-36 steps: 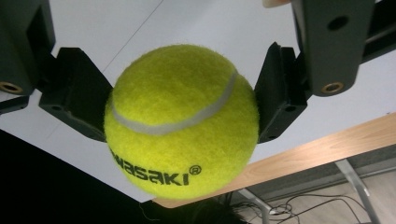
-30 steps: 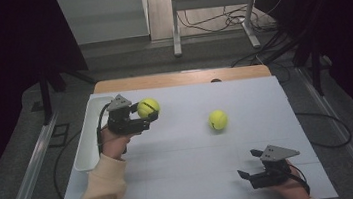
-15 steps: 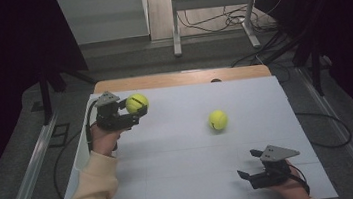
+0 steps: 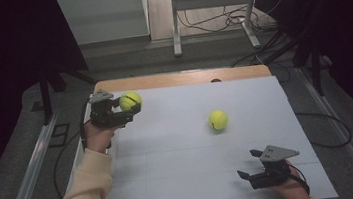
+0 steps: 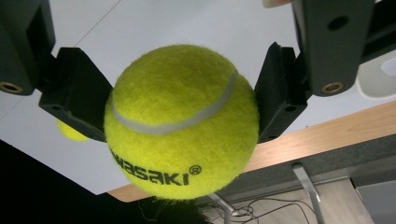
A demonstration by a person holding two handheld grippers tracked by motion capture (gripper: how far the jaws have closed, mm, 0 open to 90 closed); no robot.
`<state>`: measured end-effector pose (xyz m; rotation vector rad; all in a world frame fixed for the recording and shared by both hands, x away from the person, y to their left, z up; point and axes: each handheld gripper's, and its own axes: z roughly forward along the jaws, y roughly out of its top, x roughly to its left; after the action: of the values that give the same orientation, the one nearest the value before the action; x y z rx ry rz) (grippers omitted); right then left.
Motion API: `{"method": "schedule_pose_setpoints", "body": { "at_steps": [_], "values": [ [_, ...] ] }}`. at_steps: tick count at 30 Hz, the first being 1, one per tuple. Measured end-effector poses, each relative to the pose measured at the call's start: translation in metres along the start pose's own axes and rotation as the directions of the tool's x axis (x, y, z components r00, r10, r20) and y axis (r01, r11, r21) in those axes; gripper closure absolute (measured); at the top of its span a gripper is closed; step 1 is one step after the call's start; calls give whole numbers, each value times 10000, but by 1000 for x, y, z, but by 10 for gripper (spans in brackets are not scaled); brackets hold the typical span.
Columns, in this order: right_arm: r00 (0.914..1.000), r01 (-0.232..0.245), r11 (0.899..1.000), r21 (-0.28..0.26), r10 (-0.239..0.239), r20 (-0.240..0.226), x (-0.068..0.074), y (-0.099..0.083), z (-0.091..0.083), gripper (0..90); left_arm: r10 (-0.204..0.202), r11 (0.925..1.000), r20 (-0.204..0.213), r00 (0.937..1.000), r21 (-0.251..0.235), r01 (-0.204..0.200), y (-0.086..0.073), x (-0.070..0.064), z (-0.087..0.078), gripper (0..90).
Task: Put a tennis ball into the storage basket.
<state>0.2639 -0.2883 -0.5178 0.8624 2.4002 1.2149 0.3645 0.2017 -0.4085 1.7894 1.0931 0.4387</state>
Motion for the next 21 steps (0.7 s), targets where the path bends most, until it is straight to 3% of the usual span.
{"method": "schedule_pose_setpoints", "body": {
  "at_steps": [21],
  "values": [
    [10000,-17,10000,-11,17,28,0,0,0,124,-20,9997,-495,9988,240,31,1,16,-11,260]
  ]
}}
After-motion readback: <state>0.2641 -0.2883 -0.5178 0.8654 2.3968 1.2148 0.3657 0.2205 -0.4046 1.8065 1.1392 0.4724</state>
